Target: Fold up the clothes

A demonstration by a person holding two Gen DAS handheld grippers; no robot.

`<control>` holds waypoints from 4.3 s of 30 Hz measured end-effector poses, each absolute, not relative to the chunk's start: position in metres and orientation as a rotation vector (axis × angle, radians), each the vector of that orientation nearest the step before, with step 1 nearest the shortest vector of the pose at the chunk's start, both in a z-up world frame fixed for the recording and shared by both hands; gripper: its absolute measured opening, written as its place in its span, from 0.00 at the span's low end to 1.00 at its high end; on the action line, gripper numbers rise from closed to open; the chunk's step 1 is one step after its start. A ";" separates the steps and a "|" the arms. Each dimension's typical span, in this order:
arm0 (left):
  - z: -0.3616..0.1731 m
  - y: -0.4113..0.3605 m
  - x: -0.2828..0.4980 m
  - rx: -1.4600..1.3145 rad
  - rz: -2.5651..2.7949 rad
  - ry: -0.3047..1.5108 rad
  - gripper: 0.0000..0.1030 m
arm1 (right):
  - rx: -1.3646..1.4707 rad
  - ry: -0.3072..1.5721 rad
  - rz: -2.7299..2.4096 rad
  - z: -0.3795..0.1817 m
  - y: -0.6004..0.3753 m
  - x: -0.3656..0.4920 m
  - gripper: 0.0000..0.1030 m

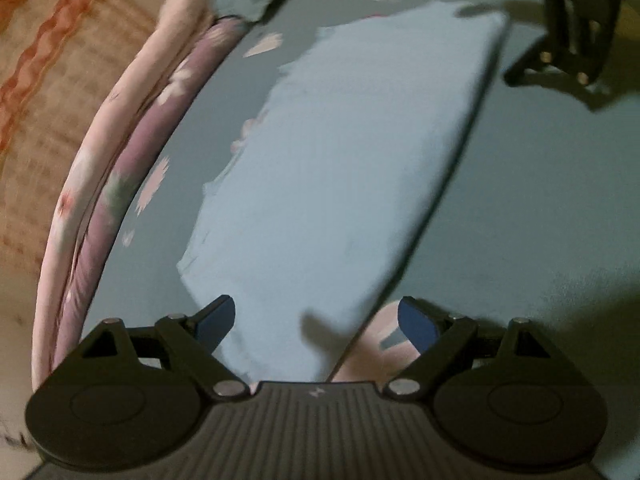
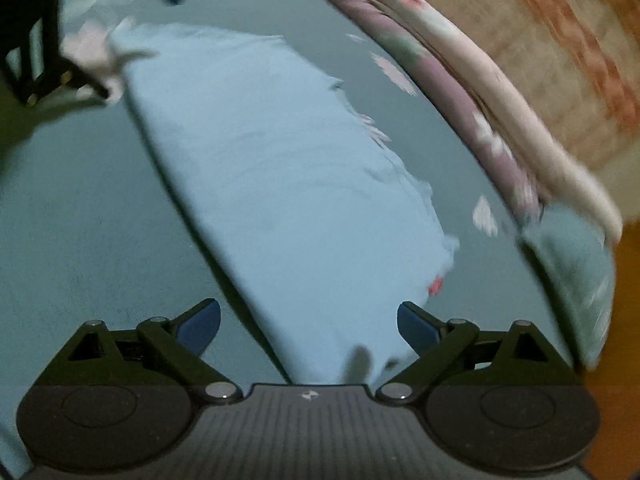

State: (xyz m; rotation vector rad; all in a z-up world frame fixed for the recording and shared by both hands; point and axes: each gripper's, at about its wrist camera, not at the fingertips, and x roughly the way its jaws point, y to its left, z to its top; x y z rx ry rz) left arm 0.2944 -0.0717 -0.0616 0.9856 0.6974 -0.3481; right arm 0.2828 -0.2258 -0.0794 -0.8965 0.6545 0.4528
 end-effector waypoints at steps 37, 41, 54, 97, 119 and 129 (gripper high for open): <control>-0.097 -0.087 0.327 1.302 -0.340 0.472 0.92 | -1.164 0.481 0.370 -0.099 -0.189 0.293 0.99; -0.099 -0.058 0.323 1.304 -0.295 0.520 0.92 | -1.181 0.501 0.350 -0.099 -0.203 0.292 0.99; -0.113 -0.064 0.311 1.345 -0.336 0.505 0.45 | -1.249 0.485 0.391 -0.113 -0.201 0.276 0.55; -0.103 -0.060 0.082 1.290 -0.417 0.456 0.07 | -1.263 0.527 0.381 -0.104 -0.188 0.061 0.10; -0.072 -0.017 0.033 1.025 -0.427 0.603 0.11 | -1.142 0.609 0.285 -0.086 -0.219 -0.002 0.17; -0.038 -0.015 0.099 0.627 -0.457 0.585 0.13 | -0.565 0.605 0.326 -0.051 -0.227 0.048 0.24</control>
